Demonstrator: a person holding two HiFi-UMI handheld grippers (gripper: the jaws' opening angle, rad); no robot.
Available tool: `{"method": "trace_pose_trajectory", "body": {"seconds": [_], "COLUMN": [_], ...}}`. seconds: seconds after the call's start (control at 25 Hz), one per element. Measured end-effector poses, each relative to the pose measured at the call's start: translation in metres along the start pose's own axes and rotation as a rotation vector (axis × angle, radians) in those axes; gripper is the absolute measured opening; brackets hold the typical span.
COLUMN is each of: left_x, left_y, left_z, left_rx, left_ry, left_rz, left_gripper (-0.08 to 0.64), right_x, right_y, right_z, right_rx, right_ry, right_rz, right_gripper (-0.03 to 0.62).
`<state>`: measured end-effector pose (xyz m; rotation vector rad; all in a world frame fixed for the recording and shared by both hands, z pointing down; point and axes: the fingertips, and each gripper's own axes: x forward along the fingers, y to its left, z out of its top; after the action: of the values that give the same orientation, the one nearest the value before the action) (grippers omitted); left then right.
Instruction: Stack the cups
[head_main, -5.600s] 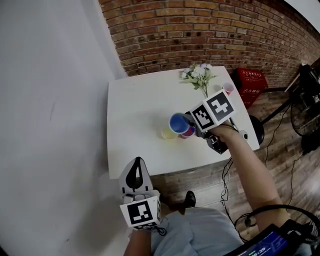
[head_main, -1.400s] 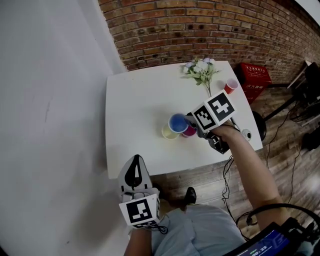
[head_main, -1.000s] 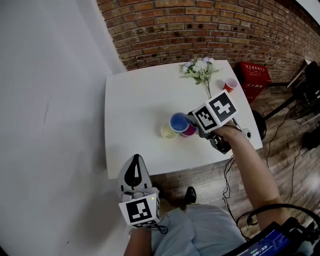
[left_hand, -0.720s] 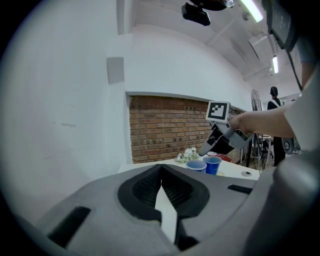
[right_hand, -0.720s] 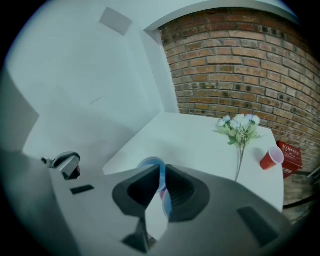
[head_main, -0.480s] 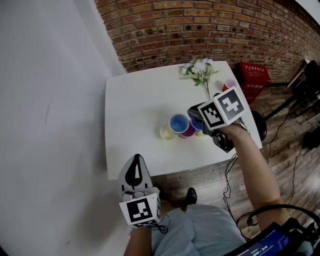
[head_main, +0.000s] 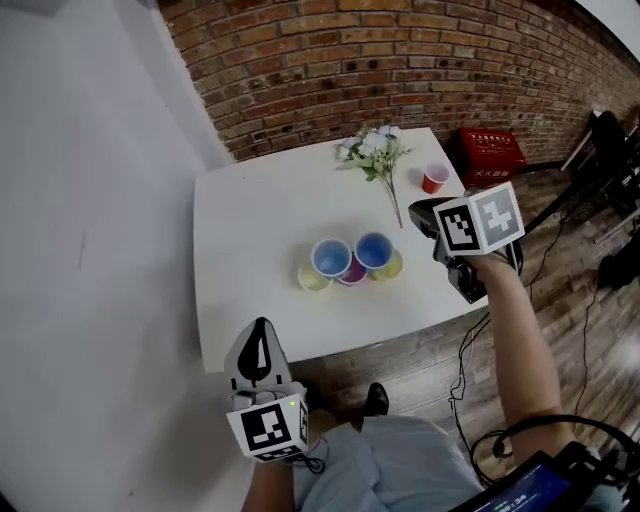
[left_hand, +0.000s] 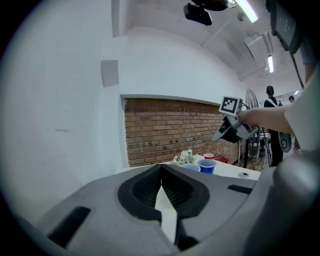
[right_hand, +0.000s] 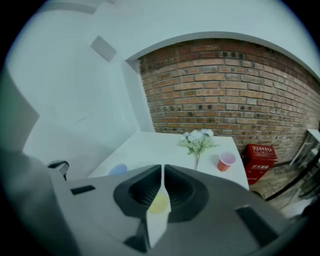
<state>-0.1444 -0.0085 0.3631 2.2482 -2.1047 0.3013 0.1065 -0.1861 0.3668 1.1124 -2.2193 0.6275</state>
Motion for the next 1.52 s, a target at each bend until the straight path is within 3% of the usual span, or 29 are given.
{"method": "trace_pose_trajectory", "body": {"seconds": [0.2,0.4,0.68,0.96,1.16,1.44,1.52], "left_x": [-0.001,0.000,0.005,0.015,0.021,0.066,0.086], "left_y": [-0.007,-0.016,-0.042,-0.072,-0.071,-0.046,-0.037], "left_z": [0.000,-0.002,0.012,0.026,0.031,0.027,0.025], "left_rx": [0.018,0.032,0.068,0.070,0.076,0.071,0.069], "left_ry": [0.003,0.022,0.016,-0.006,-0.010,-0.025,-0.024], "left_rz": [-0.007,-0.017,-0.041,-0.029,-0.005,0.029,0.030], "left_gripper": [0.009,0.009,0.009,0.009,0.009,0.009,0.009], "right_x": [0.001,0.008,0.008,-0.014,-0.018,-0.007,0.003], "right_y": [-0.051,-0.064,-0.071,-0.097,-0.119,-0.179,-0.196], "right_z": [-0.067,-0.128,-0.164,-0.159,-0.146,-0.073,-0.050], "right_rx": [0.083,0.129,0.159,0.145,0.126,0.101,0.103], "right_ry": [0.059,0.107,0.114,0.067,0.039,-0.096,-0.139], "right_rz": [-0.094,-0.112,-0.101,-0.097,-0.122,-0.230,-0.258], "right_gripper": [0.018,0.015,0.014,0.012,0.012,0.015,0.042]}}
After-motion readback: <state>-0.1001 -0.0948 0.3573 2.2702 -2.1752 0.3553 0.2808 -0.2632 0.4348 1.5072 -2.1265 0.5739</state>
